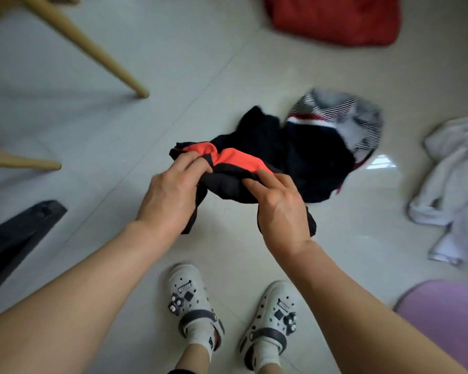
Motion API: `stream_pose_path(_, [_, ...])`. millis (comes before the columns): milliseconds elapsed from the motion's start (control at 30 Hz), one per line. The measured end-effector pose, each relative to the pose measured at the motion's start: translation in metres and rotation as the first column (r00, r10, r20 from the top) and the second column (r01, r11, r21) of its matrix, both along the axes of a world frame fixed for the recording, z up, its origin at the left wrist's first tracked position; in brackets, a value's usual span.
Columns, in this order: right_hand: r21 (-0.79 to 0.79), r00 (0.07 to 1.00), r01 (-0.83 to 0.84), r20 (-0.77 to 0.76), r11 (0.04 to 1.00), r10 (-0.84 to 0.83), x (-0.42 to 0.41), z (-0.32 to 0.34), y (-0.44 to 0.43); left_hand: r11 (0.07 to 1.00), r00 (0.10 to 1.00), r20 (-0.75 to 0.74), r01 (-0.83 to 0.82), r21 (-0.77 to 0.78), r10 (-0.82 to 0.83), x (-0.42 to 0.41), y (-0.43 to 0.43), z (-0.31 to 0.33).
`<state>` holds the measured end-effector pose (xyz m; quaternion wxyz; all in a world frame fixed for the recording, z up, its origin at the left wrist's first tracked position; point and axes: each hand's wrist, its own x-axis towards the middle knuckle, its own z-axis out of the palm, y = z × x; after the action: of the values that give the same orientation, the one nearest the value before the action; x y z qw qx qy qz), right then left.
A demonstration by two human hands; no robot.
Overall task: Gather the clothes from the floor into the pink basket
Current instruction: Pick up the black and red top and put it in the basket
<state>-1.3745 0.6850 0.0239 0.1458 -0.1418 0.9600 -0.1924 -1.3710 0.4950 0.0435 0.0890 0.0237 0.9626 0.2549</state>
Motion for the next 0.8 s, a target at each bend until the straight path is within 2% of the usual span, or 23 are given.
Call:
stream_pose_path(100, [-0.011,0.986,0.15,-0.075,0.989,-0.151,-0.01,0.054,0.049,0.998,0.996,-0.07,0.065,0.023,-0.063,-0.027,0.055,0.049])
stream_pose_path(233, [-0.042,0.914,0.348,-0.21,0.937,-0.348,-0.014,0.117,0.119,0.985,0.975,-0.163,0.161,0.061,-0.15,-0.056,0.137,0.109])
stream_pose_path(300, [-0.077,0.832,0.474,-0.288,0.877,-0.475,-0.005,0.153,0.167,0.968,0.953,-0.202,0.243,0.064,-0.226,-0.063,0.192,0.143])
stream_pose_path(433, [-0.138,0.681,0.616,-0.402,0.776,-0.612,0.029,0.201,0.245,0.926,0.903,-0.273,0.368,0.091,-0.332,-0.055,0.284,0.188])
stream_pose_path(633, [-0.135,0.445,0.803,-0.513,0.581,-0.734,0.127,0.241,0.351,0.763,0.77,-0.299,0.624,0.167,-0.564,0.011,0.412,0.222])
stream_pose_path(800, [-0.119,0.251,0.923,-0.532,0.365,-0.808,0.234,0.257,0.433,0.613,0.669,-0.249,0.742,0.27,-0.7,0.098,0.521,0.234])
